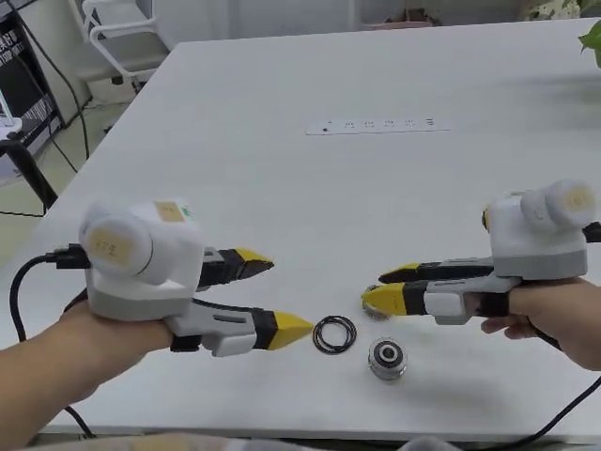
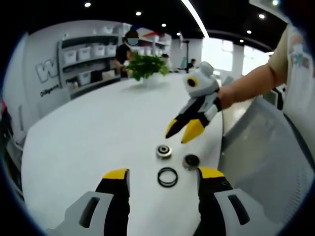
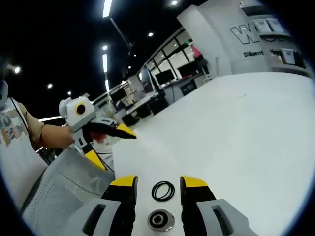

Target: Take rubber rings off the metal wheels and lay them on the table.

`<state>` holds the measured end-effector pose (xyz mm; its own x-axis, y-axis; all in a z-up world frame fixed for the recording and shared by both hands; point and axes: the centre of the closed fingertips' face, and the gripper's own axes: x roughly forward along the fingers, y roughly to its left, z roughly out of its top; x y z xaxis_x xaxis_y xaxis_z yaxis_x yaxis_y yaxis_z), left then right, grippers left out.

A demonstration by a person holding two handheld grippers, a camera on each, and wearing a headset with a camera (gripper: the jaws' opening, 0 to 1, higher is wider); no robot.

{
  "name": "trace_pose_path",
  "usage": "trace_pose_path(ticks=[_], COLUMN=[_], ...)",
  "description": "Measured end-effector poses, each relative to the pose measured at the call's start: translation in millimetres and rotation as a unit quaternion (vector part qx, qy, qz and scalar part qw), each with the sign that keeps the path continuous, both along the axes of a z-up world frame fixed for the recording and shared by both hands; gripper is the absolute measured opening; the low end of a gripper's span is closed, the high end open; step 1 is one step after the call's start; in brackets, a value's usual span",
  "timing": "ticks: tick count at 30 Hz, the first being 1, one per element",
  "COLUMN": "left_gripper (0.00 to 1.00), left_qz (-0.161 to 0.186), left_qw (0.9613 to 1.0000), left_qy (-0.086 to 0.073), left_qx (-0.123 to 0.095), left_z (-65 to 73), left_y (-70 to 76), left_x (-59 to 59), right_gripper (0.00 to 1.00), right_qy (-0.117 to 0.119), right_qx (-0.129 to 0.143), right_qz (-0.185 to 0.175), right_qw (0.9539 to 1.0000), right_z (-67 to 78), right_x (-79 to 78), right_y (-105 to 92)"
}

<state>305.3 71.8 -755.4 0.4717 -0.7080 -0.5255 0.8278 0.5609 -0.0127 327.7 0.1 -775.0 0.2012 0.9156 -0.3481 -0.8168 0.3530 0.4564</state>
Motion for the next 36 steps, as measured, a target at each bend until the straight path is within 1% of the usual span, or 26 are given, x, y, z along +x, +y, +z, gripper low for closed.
trace_pose_path(ticks=[2,6,10,16,19,23,26,31,36], left_gripper=[0.57,0.58,0.59,0.61,0.61,0.63,0.64,0.64,0.67], left_qz=[0.001,0.001,-0.002,-0.005,-0.005,-0.006,-0.005,0.000,0.006], left_qw=[1.0000,1.0000,0.9999,0.9999,0.9999,0.9998,0.9998,0.9998,0.9998], left_qy=[-0.001,-0.004,-0.010,-0.012,-0.013,-0.016,-0.016,-0.013,-0.009], left_qx=[0.000,-0.004,-0.002,-0.006,-0.008,-0.007,-0.009,-0.013,-0.018], left_z=[1.9,5.8,9.7,13.4,14.9,16.9,18.1,18.8,21.7], left_y=[0.3,0.3,0.0,-1.1,-1.5,-0.9,0.4,2.4,4.5], left_x=[0.5,1.0,0.1,-3.3,-5.0,-7.5,-9.2,-14.6,-20.8], right_gripper=[0.35,0.39,0.42,0.46,0.49,0.50,0.51,0.53,0.55], right_qy=[-0.007,-0.028,-0.050,-0.073,-0.089,-0.098,-0.105,-0.115,-0.123], right_qx=[0.006,0.005,-0.009,-0.026,-0.038,-0.044,-0.049,-0.061,-0.080], right_qz=[-0.007,-0.016,-0.013,-0.008,-0.006,-0.007,-0.010,-0.013,-0.006], right_qw=[0.9999,0.9995,0.9986,0.9969,0.9952,0.9942,0.9932,0.9914,0.9892], right_z=[6.2,14.6,17.3,19.0,19.6,21.0,21.1,17.9,12.5], right_x=[2.9,5.7,3.0,-5.0,-9.4,-14.2,-18.0,-26.0,-35.3], right_y=[-4.4,-13.9,-24.4,-37.3,-44.0,-51.5,-57.7,-67.1,-73.5])
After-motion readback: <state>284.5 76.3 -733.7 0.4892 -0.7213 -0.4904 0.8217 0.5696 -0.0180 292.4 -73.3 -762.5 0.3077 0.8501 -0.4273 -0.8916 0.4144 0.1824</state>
